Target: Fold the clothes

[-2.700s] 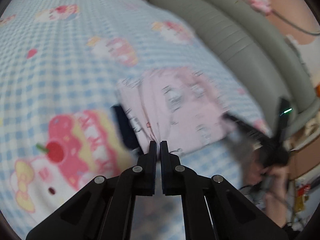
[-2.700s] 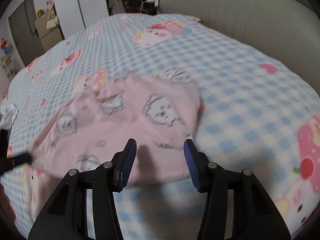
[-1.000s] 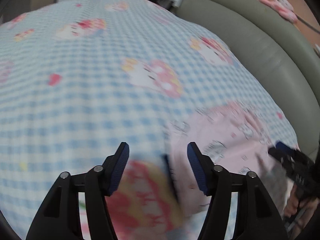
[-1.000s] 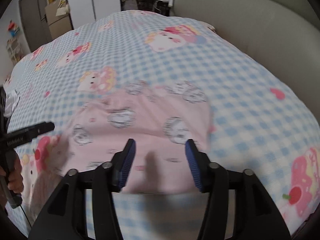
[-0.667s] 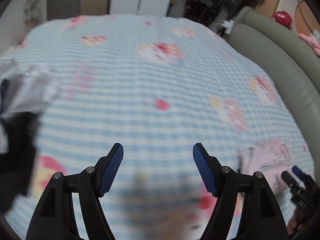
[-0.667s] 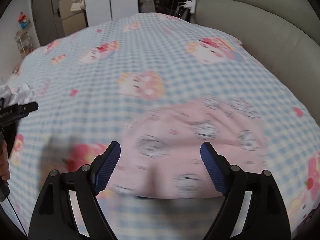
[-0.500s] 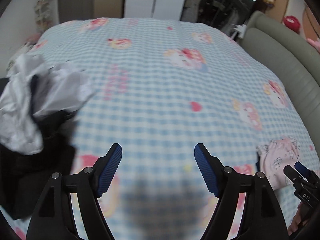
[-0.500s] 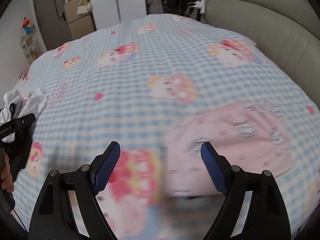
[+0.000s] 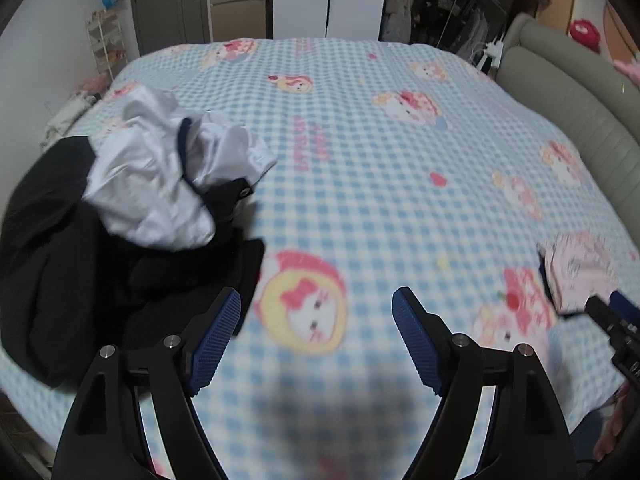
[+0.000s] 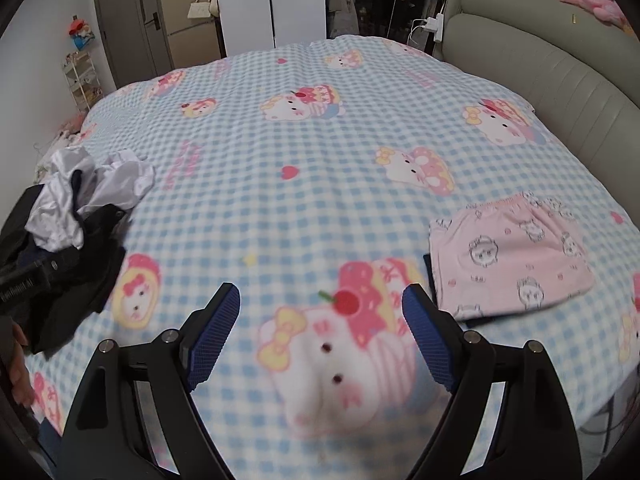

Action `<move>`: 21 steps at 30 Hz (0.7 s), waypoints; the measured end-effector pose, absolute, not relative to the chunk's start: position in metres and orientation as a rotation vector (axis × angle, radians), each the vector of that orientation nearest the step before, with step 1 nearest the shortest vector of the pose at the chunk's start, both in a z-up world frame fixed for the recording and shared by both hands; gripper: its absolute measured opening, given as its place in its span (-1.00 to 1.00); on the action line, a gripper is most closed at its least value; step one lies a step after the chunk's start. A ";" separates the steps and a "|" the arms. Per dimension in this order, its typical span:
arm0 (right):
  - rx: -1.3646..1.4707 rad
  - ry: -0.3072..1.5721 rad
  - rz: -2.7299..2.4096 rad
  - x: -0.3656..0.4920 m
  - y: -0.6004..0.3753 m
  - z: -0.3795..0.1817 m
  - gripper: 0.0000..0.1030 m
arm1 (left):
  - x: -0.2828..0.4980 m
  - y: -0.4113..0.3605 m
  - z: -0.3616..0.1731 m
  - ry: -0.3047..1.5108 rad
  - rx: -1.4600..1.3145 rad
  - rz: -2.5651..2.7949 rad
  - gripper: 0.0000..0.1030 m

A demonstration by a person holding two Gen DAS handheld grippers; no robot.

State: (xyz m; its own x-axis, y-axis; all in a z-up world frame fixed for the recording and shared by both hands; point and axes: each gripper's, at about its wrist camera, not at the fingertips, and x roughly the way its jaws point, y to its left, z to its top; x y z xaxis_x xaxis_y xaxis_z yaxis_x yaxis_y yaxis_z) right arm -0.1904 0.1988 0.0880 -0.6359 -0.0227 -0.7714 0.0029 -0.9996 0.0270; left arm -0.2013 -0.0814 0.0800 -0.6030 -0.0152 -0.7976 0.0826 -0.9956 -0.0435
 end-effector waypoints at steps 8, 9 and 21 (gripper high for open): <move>1.276 -0.060 -2.792 -0.092 0.187 0.083 0.82 | -0.070 -0.062 0.080 0.155 1.238 -2.821 0.69; 1.276 -0.045 -2.780 -0.081 0.184 0.081 0.82 | -0.057 -0.059 0.079 0.163 1.234 -2.815 0.69; 1.255 0.060 -2.751 0.012 0.178 0.062 0.82 | 0.022 -0.043 0.059 0.169 1.233 -2.810 0.71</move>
